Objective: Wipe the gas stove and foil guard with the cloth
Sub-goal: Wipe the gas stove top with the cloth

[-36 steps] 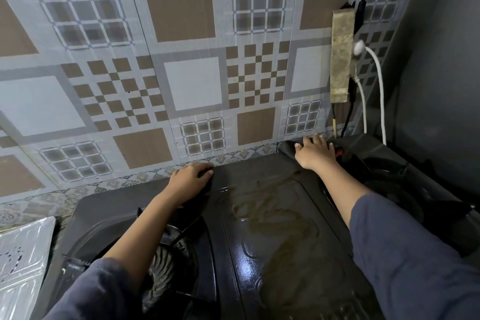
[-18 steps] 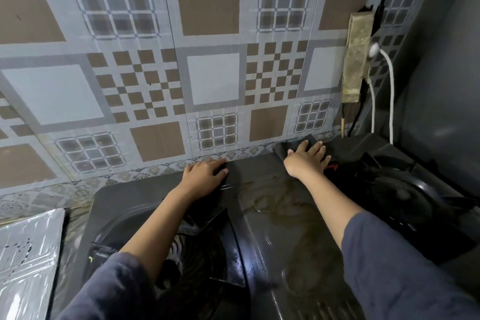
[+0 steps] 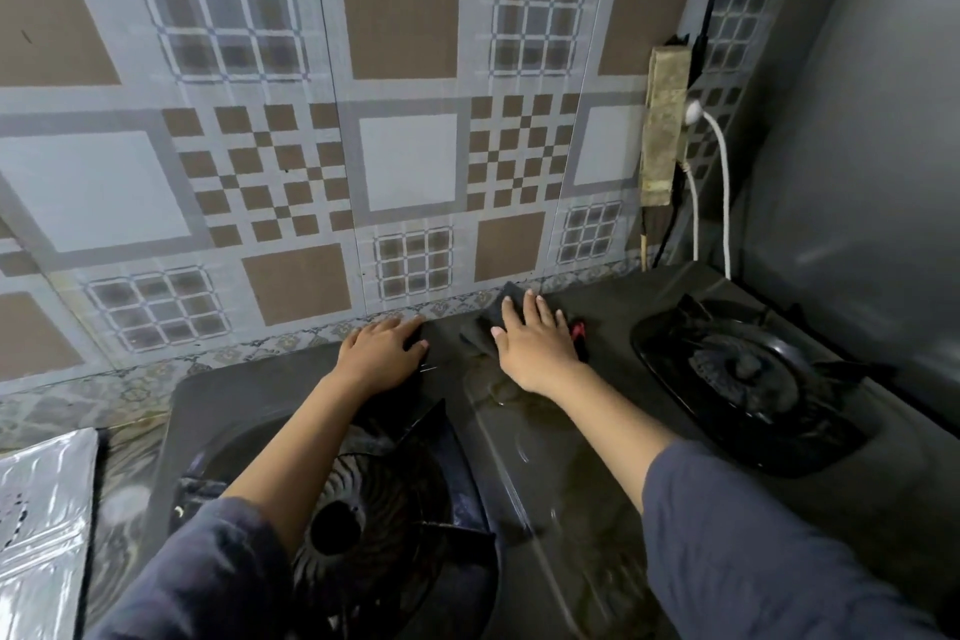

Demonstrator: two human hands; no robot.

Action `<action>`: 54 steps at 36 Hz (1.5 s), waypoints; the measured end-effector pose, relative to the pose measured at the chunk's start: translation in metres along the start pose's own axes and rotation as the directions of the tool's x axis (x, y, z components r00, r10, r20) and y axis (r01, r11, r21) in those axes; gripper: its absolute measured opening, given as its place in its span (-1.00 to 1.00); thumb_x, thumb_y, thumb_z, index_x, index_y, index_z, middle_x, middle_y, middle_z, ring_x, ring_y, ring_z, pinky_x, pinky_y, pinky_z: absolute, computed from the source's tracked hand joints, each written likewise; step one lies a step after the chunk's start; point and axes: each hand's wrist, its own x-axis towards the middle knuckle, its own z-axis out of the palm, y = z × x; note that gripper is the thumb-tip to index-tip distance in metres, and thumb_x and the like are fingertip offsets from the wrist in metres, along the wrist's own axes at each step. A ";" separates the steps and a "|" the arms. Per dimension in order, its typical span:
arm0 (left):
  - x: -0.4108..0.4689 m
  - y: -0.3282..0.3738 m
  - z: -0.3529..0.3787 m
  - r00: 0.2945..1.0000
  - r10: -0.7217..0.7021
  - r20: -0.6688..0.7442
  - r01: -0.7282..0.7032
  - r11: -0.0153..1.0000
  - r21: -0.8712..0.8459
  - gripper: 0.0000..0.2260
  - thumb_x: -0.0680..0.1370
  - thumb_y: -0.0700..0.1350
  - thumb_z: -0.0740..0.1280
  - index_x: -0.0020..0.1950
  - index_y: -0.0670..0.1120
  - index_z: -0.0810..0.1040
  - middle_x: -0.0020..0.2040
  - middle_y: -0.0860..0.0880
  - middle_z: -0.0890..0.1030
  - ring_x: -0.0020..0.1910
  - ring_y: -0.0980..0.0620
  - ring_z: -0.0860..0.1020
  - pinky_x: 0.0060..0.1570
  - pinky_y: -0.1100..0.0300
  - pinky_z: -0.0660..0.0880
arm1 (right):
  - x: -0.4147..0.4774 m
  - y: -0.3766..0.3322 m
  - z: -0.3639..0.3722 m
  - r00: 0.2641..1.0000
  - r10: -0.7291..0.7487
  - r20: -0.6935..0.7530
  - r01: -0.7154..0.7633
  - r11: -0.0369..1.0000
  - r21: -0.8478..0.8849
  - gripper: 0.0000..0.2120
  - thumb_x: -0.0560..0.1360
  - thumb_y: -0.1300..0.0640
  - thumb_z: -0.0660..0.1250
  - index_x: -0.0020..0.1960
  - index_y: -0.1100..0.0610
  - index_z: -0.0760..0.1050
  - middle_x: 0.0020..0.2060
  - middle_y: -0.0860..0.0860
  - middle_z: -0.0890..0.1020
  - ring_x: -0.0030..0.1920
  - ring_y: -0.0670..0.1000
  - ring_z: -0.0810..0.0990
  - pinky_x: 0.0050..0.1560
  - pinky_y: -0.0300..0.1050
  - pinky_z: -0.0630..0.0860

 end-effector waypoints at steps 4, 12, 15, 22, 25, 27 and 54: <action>0.000 0.005 0.001 1.000 -0.011 -0.018 0.011 1.000 -0.010 -0.56 0.61 0.08 0.06 0.49 0.07 0.14 0.52 -0.04 0.19 0.50 -0.08 0.16 0.46 -0.05 0.05 | 0.004 0.021 -0.012 0.981 -0.168 0.096 0.171 0.985 -0.017 -0.49 0.64 -0.05 -0.15 0.53 0.03 -0.17 0.53 0.06 -0.19 0.53 0.02 -0.23 0.51 0.02 -0.22; 0.006 0.015 0.004 0.994 -0.096 -0.059 0.094 0.995 -0.035 -0.57 0.60 0.04 0.11 0.47 0.02 0.21 0.50 -0.06 0.24 0.48 -0.11 0.20 0.47 -0.09 0.05 | 0.017 0.056 -0.044 0.925 -0.292 0.245 0.302 0.953 -0.004 -0.52 0.65 -0.04 -0.13 0.53 -0.06 -0.17 0.53 -0.07 -0.18 0.52 -0.06 -0.22 0.47 -0.06 -0.20; 0.008 0.017 0.006 0.991 -0.111 -0.073 0.107 0.993 -0.055 -0.58 0.60 0.04 0.12 0.46 0.01 0.24 0.49 -0.07 0.27 0.46 -0.12 0.23 0.46 -0.09 0.07 | 0.031 0.070 -0.047 0.938 -0.247 0.244 0.252 0.968 0.012 -0.52 0.65 -0.03 -0.13 0.53 -0.03 -0.15 0.54 -0.05 -0.15 0.53 -0.03 -0.20 0.48 -0.01 -0.18; 0.012 0.026 0.008 0.991 -0.092 -0.099 0.080 0.989 -0.122 -0.60 0.60 -0.01 0.15 0.43 -0.04 0.31 0.42 -0.13 0.37 0.39 -0.13 0.32 0.38 0.01 0.23 | 0.061 0.113 -0.053 0.982 -0.041 0.185 0.041 0.999 0.006 -0.51 0.65 -0.04 -0.16 0.53 0.08 -0.06 0.54 0.03 -0.04 0.54 0.04 -0.10 0.49 0.03 -0.13; 0.018 0.029 0.008 0.993 -0.079 -0.085 0.066 0.988 -0.141 -0.61 0.60 -0.02 0.16 0.42 -0.03 0.33 0.39 -0.14 0.41 0.35 -0.15 0.37 0.35 -0.03 0.29 | 0.071 0.134 -0.053 0.988 0.089 0.128 -0.090 0.996 -0.001 -0.51 0.65 -0.04 -0.16 0.53 0.12 -0.01 0.54 0.07 0.00 0.53 0.08 -0.06 0.50 0.05 -0.09; 0.020 0.031 0.009 0.993 -0.079 -0.089 0.067 0.989 -0.135 -0.62 0.60 -0.01 0.15 0.41 -0.03 0.34 0.38 -0.14 0.43 0.34 -0.15 0.40 0.33 -0.03 0.30 | 0.076 0.141 -0.050 0.976 0.202 0.084 -0.203 0.979 0.009 -0.51 0.64 -0.03 -0.15 0.52 0.13 0.00 0.54 0.11 -0.02 0.53 0.13 -0.08 0.51 0.10 -0.10; -0.005 0.015 0.002 0.998 -0.047 0.042 0.049 0.997 -0.056 -0.50 0.61 0.09 0.08 0.52 0.02 0.07 0.56 -0.12 -0.01 0.54 -0.09 -0.08 0.51 -0.03 -0.08 | 0.008 0.012 -0.012 0.950 0.305 0.071 -0.313 0.936 0.162 -0.43 0.62 0.06 -0.02 0.52 0.20 -0.18 0.48 0.29 -0.27 0.48 0.31 -0.26 0.47 0.23 -0.24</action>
